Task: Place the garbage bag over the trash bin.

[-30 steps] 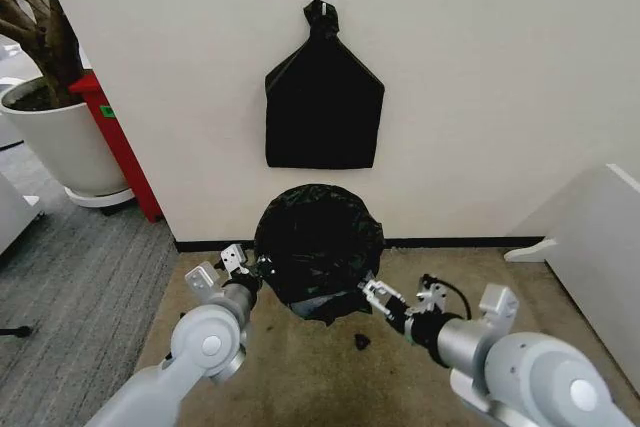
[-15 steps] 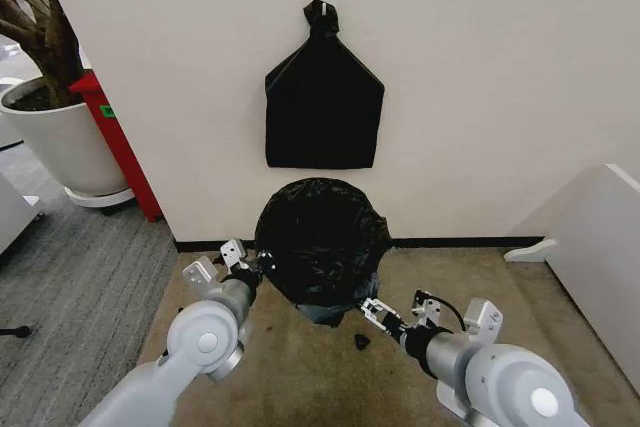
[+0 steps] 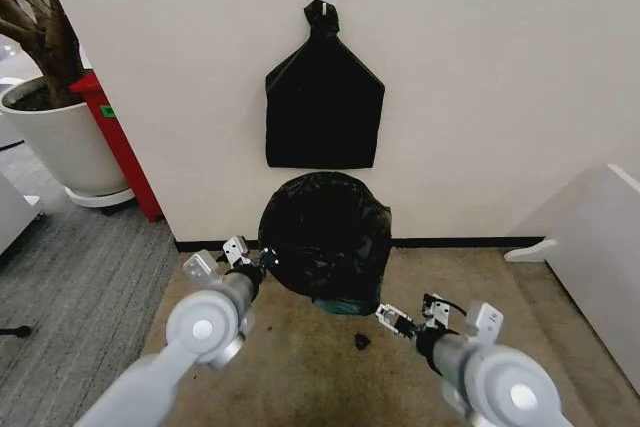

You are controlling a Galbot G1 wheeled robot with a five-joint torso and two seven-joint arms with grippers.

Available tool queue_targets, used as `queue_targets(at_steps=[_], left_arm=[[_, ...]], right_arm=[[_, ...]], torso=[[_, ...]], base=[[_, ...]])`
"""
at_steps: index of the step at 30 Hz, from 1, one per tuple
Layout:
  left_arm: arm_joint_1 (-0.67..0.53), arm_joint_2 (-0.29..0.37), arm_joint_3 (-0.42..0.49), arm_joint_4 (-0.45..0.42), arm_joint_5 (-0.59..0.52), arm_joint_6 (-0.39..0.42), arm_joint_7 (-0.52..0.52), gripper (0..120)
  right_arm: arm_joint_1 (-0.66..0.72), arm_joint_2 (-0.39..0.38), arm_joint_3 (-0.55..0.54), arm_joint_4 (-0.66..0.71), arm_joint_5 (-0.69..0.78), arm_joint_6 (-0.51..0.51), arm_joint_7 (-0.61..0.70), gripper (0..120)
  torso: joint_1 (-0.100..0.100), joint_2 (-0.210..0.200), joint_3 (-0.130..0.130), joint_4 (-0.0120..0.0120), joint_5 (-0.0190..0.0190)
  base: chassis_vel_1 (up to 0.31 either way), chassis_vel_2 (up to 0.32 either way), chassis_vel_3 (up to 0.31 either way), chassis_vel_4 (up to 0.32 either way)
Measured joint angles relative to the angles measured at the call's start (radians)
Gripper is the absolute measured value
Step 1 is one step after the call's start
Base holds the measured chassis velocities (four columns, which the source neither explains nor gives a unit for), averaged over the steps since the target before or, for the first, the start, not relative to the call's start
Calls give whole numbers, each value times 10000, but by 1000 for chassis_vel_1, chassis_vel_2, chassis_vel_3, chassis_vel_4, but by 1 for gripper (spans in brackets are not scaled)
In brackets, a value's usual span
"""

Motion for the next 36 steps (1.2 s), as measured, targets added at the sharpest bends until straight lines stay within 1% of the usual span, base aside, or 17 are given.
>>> queue_targets(at_steps=[4,6,8,11,15,19,21,24,25,31,33,35,36], left_arm=[[-147,139,-58,-44,-751,140,-295,0],[-153,176,-69,-62,-872,180,-356,0],[-121,308,-94,-120,-1107,328,-442,0],[-56,501,-132,-199,-1265,485,-527,0],[-94,599,-143,-236,-1436,549,-648,0],[-151,601,-142,-208,-1403,551,-681,0],[-148,591,-104,-81,-1100,600,-603,0],[-9,602,75,204,-82,739,-78,0],[-9,602,75,204,-82,739,-78,0],[105,531,449,589,1876,852,683,0],[110,530,464,607,2017,852,744,0],[163,602,512,667,2574,855,1128,0],[216,688,511,668,2702,879,1347,0]], right_arm=[[61,134,-80,-283,-308,11,-286,100],[67,145,-80,-351,-368,20,-375,100],[71,162,-83,-652,-838,62,-756,100],[65,157,-93,-1225,-1701,140,-1143,100],[-46,176,-36,-1651,-2213,165,-1275,100],[-125,176,-23,-1571,-2298,231,-1168,100],[-129,182,-36,-1181,-2074,343,-914,100],[-137,126,-79,-357,-1581,405,-584,100],[-137,126,-79,-357,-1581,405,-584,100],[-362,-151,-143,950,-1261,431,-347,100],[-384,-158,-139,1003,-1265,431,-331,100],[-633,-317,145,1244,-1279,423,-226,100],[-715,-467,476,1263,-1019,368,-203,100]], torso=[[0,0,0,5,2],[0,0,0,5,2],[0,0,1,4,1],[0,0,0,6,1],[0,0,0,4,1],[0,0,1,3,2],[0,0,0,3,1],[0,-1,1,5,-3],[0,-1,1,5,-3],[0,0,0,4,0],[0,0,0,4,0],[0,0,0,3,0],[0,0,0,1,1]], base=[[0,0,0,0],[0,0,0,0],[0,0,0,0],[0,0,0,0],[0,0,0,0],[0,0,0,0],[0,0,0,0],[0,0,0,0],[0,0,0,0],[0,0,0,0],[0,0,0,0],[0,0,0,0],[0,0,0,0]])
